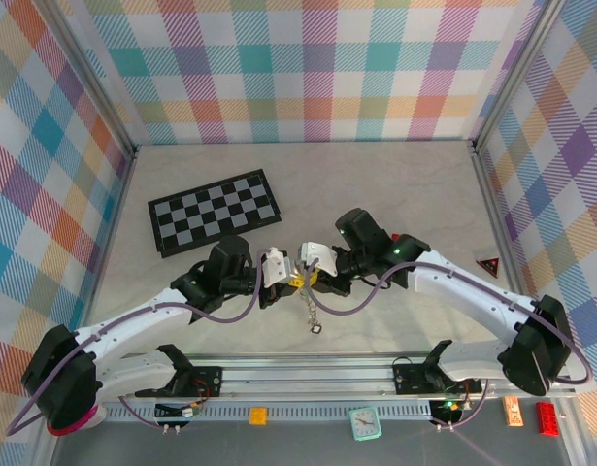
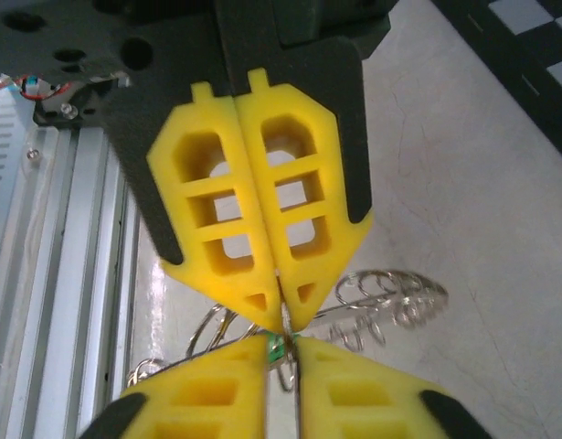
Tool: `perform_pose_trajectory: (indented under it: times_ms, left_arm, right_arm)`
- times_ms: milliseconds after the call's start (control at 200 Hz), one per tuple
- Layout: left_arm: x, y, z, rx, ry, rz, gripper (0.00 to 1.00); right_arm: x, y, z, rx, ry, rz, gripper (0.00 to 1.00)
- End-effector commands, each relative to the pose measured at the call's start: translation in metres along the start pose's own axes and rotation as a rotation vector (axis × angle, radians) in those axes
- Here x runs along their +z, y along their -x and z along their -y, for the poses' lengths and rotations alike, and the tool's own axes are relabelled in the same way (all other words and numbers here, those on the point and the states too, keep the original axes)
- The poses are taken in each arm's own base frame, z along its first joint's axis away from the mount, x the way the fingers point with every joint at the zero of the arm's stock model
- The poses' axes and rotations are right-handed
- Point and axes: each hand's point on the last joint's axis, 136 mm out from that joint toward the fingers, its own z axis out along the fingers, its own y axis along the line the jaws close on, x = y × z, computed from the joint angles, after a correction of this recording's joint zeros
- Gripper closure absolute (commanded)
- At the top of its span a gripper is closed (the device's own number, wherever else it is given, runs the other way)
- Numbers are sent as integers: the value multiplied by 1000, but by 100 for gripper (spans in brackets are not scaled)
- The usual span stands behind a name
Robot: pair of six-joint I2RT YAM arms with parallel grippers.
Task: Put the keys on the keyring
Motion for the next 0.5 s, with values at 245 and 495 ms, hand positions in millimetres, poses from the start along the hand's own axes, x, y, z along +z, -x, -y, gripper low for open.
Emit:
perform_pose_trajectory:
  times_ms: [245, 495]
  left_arm:
    - [-8, 22, 5, 44, 7, 148, 100]
    - [-7, 23, 9, 48, -13, 182, 100]
  right_arm:
    - [1, -16, 0, 99, 0, 105, 72]
    - [5, -16, 3, 91, -11, 129, 69]
